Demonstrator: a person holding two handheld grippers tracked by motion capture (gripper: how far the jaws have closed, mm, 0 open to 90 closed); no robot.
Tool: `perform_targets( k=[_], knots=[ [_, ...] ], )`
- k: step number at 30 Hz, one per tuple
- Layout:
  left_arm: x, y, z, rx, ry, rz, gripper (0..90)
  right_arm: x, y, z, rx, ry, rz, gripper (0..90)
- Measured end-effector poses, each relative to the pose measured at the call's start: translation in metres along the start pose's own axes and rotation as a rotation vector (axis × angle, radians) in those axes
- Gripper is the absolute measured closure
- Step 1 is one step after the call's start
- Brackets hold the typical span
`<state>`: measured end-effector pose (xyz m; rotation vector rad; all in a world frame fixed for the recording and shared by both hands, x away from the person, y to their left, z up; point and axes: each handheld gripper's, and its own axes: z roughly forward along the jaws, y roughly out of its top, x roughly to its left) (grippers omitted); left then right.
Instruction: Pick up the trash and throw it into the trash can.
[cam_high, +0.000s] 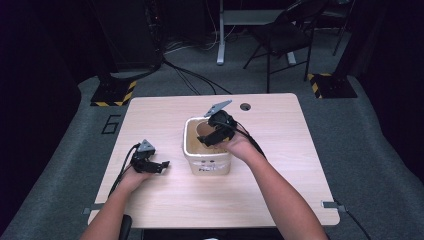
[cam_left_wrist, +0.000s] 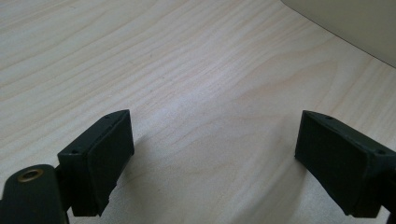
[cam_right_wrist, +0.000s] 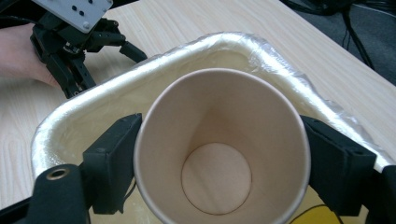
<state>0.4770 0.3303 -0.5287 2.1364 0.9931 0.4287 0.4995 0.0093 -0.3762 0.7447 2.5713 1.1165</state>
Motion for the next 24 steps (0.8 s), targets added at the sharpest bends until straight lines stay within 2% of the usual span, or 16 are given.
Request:
perform_targets(
  k=[9, 17, 21, 24],
  knots=[
    [0.000, 0.000, 0.000, 0.000, 0.000, 0.001, 11.5, -0.001, -0.004, 0.014, 0.034, 0.018, -0.013, 18.2],
    [0.000, 0.000, 0.000, 0.003, -0.002, 0.002, 11.3, -0.002, -0.004, 0.013, 0.026, 0.017, 0.017, 13.5],
    [0.000, 0.001, 0.001, 0.002, -0.002, 0.004, 11.1, -0.001, -0.005, 0.010, 0.026, 0.007, -0.008, 13.0],
    [0.000, 0.001, 0.001, 0.002, -0.002, 0.004, 11.2, 0.001, -0.006, 0.003, 0.022, 0.005, -0.009, 13.4]
  ],
)
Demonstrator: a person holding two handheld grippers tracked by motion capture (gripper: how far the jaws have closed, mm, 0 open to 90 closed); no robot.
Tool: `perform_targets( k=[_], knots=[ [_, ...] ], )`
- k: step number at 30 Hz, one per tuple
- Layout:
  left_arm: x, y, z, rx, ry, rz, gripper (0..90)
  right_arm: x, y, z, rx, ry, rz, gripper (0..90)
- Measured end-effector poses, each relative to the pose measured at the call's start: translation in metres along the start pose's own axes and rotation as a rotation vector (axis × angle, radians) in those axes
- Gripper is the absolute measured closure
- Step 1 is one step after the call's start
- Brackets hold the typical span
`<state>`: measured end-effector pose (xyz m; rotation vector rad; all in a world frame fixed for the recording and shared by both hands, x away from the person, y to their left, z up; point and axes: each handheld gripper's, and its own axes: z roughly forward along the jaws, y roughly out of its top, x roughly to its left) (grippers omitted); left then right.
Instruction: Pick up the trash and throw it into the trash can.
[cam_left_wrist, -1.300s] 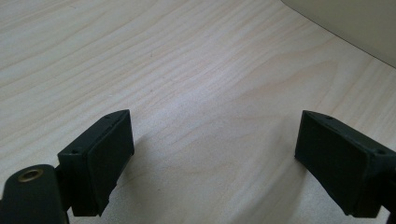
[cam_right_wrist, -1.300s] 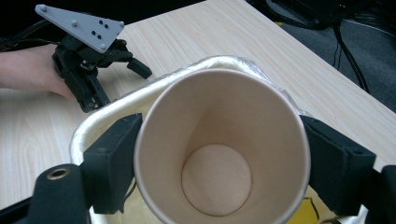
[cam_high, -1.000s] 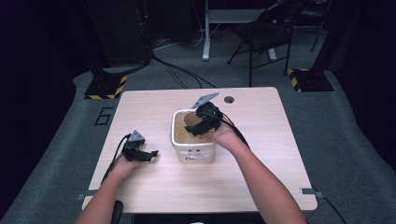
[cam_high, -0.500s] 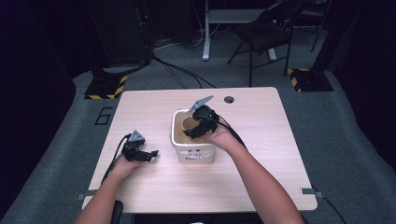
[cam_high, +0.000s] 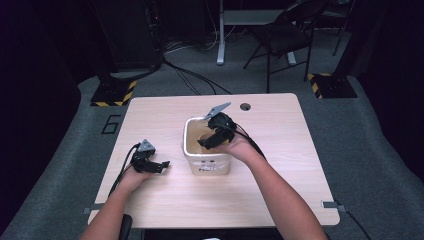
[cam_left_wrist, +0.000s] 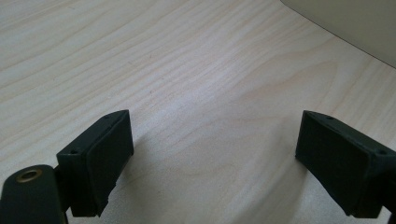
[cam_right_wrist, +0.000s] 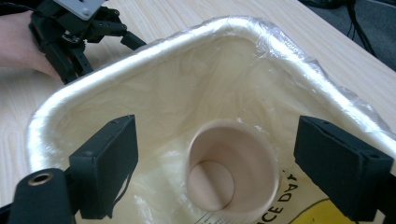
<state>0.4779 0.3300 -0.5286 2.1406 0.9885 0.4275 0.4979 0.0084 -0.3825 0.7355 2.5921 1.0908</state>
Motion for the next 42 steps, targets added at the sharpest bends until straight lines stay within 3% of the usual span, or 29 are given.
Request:
perform_targets(
  k=[13, 31, 39, 42],
  knots=[
    [0.000, 0.000, 0.000, 0.000, 0.000, 0.000, 11.1, -0.003, -0.020, -0.046, -0.067, -0.021, -0.023, 22.7],
    [0.000, 0.000, 0.000, 0.000, 0.001, -0.001, 11.2, -0.025, -0.060, -0.108, -0.178, -0.125, 0.062, 23.6],
    [0.000, 0.000, 0.000, 0.000, 0.001, -0.001, 11.2, -0.031, -0.084, -0.118, -0.207, -0.150, 0.120, 23.4],
    [0.000, 0.000, 0.000, 0.001, 0.001, -0.003, 11.2, -0.031, -0.091, -0.118, -0.202, -0.167, 0.112, 23.4]
  ],
)
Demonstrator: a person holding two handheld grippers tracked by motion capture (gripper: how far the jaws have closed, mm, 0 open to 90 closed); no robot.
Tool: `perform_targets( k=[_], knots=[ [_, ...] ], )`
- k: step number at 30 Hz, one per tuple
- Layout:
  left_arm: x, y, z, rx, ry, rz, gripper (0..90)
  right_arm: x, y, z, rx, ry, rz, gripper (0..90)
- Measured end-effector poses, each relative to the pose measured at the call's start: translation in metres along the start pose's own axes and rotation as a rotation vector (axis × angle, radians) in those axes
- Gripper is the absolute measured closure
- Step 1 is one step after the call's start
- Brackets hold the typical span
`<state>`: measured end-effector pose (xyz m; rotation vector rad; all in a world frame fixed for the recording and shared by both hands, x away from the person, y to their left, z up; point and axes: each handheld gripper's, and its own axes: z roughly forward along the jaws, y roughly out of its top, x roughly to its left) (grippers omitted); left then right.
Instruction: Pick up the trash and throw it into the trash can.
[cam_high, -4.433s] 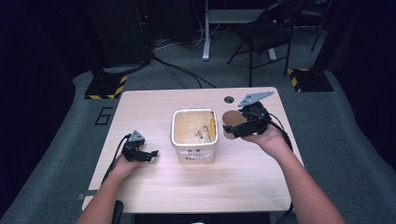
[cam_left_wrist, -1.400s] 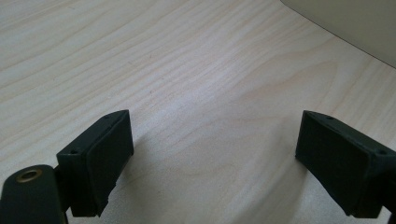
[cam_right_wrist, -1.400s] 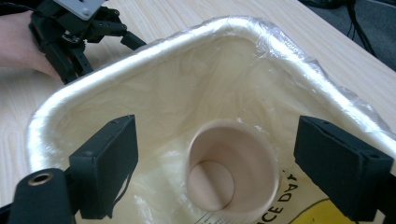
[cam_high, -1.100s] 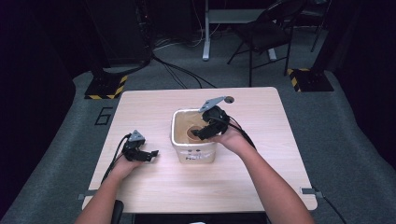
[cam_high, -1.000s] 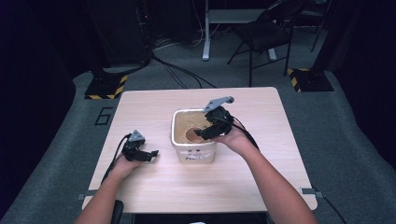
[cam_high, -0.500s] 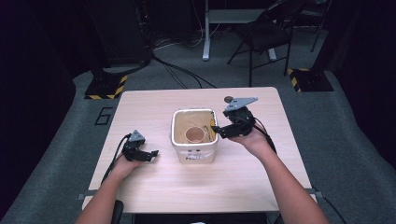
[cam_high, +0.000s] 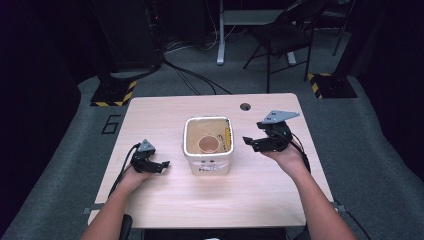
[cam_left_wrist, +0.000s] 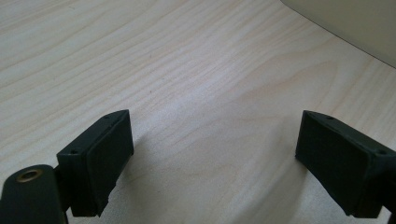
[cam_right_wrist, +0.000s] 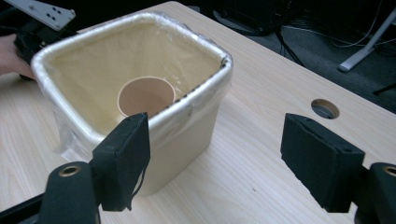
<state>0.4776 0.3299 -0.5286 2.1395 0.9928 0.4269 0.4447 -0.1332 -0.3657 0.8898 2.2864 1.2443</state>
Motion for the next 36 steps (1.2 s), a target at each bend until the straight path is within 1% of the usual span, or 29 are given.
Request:
perform_targets(
  k=[4, 11, 17, 19, 23, 36],
  knots=[
    [0.000, 0.000, 0.000, 0.000, 0.000, 0.000, 11.2, -0.001, -0.009, 0.000, 0.008, -0.018, -0.002, 23.5],
    [0.000, 0.000, 0.000, 0.000, 0.000, 0.000, 11.2, -0.004, -0.030, 0.001, 0.032, -0.036, 0.027, 23.4],
    [0.000, 0.000, 0.000, 0.000, 0.000, 0.000, 11.2, -0.004, -0.047, 0.004, 0.036, -0.049, 0.046, 23.7],
    [0.000, 0.000, 0.000, 0.000, 0.000, 0.000, 11.2, -0.004, -0.054, 0.006, 0.049, -0.060, 0.043, 23.8],
    [0.000, 0.000, 0.000, 0.000, 0.001, -0.001, 11.2, -0.004, -0.069, 0.011, 0.073, -0.069, 0.059, 23.9],
    [0.000, 0.000, 0.000, 0.000, 0.001, -0.001, 11.2, -0.011, -0.104, 0.020, 0.102, -0.082, 0.108, 23.9]
  ],
)
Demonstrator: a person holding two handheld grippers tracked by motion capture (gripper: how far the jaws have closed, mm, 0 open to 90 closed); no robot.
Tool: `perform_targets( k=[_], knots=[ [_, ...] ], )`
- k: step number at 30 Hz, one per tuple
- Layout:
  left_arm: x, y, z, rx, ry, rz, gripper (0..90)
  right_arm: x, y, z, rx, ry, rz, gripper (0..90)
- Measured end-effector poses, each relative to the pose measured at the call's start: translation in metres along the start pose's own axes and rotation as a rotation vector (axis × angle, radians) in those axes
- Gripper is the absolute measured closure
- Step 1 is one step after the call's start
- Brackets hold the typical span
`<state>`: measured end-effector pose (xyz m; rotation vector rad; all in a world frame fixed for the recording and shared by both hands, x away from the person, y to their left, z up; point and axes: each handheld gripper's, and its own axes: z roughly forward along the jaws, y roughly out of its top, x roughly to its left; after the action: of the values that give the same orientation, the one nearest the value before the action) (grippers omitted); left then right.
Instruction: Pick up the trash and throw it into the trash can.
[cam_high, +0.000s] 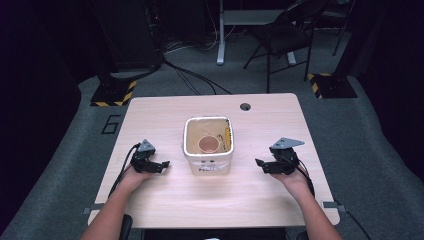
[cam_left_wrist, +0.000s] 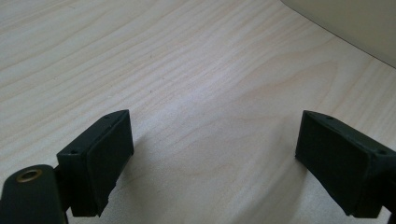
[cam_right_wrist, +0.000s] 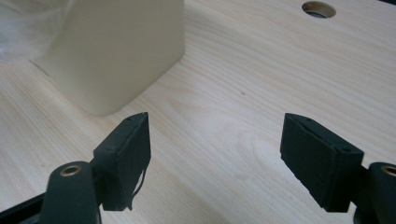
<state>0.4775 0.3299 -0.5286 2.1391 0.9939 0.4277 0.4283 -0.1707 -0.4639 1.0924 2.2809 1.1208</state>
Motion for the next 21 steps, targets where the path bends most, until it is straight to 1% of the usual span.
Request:
perform_targets(
  k=[10, 14, 16, 18, 21],
  knots=[
    [0.000, 0.000, 0.000, 0.000, 0.000, 0.000, 11.2, -0.012, -0.021, 0.006, 0.011, -0.021, 0.043, 22.8],
    [0.000, 0.000, 0.000, 0.000, 0.000, 0.000, 11.2, -0.016, -0.029, 0.008, 0.018, -0.028, 0.072, 22.0],
    [0.000, 0.000, 0.000, 0.000, 0.000, -0.001, 11.2, -0.017, -0.032, 0.008, 0.034, -0.040, 0.077, 21.0],
    [0.000, 0.000, 0.000, 0.000, 0.000, 0.000, 11.2, -0.019, -0.035, 0.009, 0.040, -0.053, 0.068, 21.4],
    [0.000, 0.000, 0.000, 0.000, 0.000, 0.000, 11.2, -0.022, -0.040, 0.010, 0.066, -0.067, 0.055, 21.2]
  ],
)
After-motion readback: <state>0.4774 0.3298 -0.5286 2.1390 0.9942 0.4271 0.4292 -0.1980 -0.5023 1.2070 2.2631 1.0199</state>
